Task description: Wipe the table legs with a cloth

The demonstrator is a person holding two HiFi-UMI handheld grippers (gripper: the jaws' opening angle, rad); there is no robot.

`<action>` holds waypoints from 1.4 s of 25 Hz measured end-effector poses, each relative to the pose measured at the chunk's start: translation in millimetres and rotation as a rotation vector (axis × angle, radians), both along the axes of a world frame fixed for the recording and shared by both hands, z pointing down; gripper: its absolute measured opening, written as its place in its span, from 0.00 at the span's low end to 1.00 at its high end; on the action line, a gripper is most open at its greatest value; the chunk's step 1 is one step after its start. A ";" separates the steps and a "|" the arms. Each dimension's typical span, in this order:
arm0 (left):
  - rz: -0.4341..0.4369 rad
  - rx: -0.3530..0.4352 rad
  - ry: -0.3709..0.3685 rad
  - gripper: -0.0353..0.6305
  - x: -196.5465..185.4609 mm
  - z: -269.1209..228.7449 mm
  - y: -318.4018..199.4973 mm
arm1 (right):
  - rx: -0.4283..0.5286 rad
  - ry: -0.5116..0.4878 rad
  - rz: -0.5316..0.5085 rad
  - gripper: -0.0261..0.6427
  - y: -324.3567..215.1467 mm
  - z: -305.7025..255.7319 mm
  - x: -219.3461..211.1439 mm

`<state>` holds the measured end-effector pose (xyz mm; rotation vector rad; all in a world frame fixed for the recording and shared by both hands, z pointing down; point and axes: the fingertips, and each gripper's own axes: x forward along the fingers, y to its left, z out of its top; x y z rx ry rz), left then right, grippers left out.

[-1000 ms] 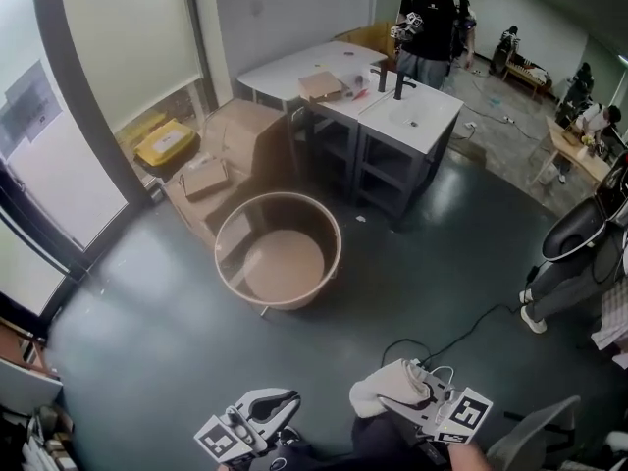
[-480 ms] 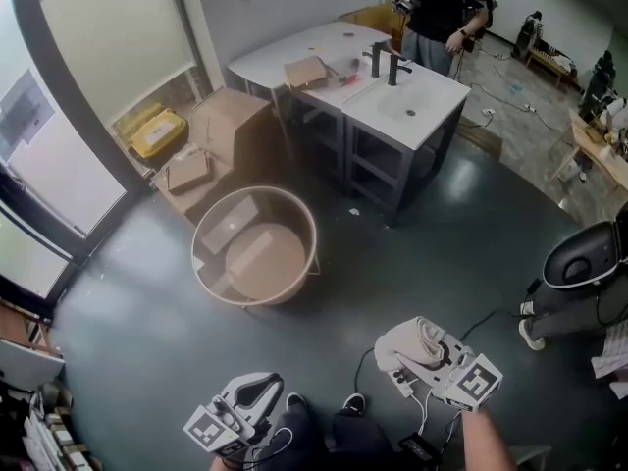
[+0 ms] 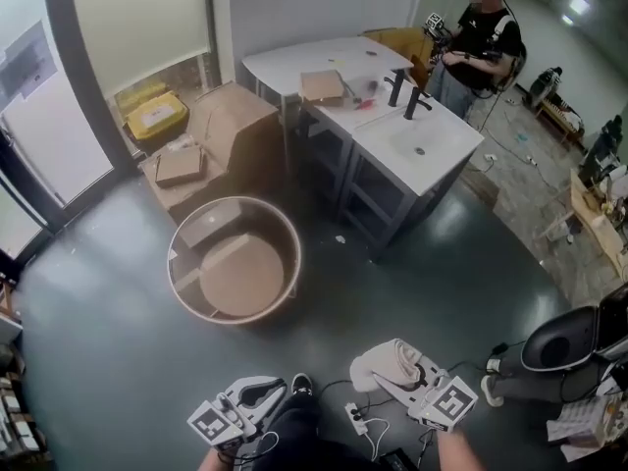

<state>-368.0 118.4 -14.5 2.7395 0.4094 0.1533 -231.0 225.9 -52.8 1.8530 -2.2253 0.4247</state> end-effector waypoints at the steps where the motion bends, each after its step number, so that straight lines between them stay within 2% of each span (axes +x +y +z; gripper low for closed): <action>1: -0.011 -0.021 -0.014 0.10 9.9 9.4 -8.8 | -0.023 0.005 -0.016 0.18 -7.6 1.4 8.0; 4: -0.056 -0.068 -0.004 0.10 41.9 20.5 -38.3 | -0.096 0.047 -0.049 0.18 -31.1 3.7 41.0; 6: -0.064 -0.056 -0.005 0.10 61.8 24.9 -50.8 | -0.122 0.081 -0.068 0.18 -48.8 2.9 62.9; 9: -0.043 -0.017 -0.034 0.10 82.6 37.1 -54.8 | -0.128 0.096 -0.099 0.18 -72.9 3.3 87.2; 14: -0.080 -0.033 -0.053 0.10 102.7 52.5 -70.3 | -0.133 0.099 -0.185 0.18 -109.6 23.7 115.1; 19: -0.219 -0.027 -0.104 0.10 121.2 80.5 -77.0 | -0.109 0.083 -0.325 0.18 -132.3 51.2 155.4; 23: -0.380 -0.026 -0.152 0.10 154.7 83.7 -69.4 | -0.105 0.020 -0.432 0.18 -140.9 86.2 208.8; 29: -0.617 -0.057 -0.157 0.10 208.0 100.8 -45.2 | -0.061 -0.072 -0.570 0.18 -150.7 139.5 278.9; 32: -0.675 -0.063 -0.163 0.10 228.3 130.0 -41.4 | -0.070 -0.108 -0.606 0.18 -158.8 180.7 295.0; 35: -0.696 -0.059 -0.165 0.10 245.6 153.6 -51.5 | -0.089 -0.113 -0.639 0.18 -171.1 220.7 294.3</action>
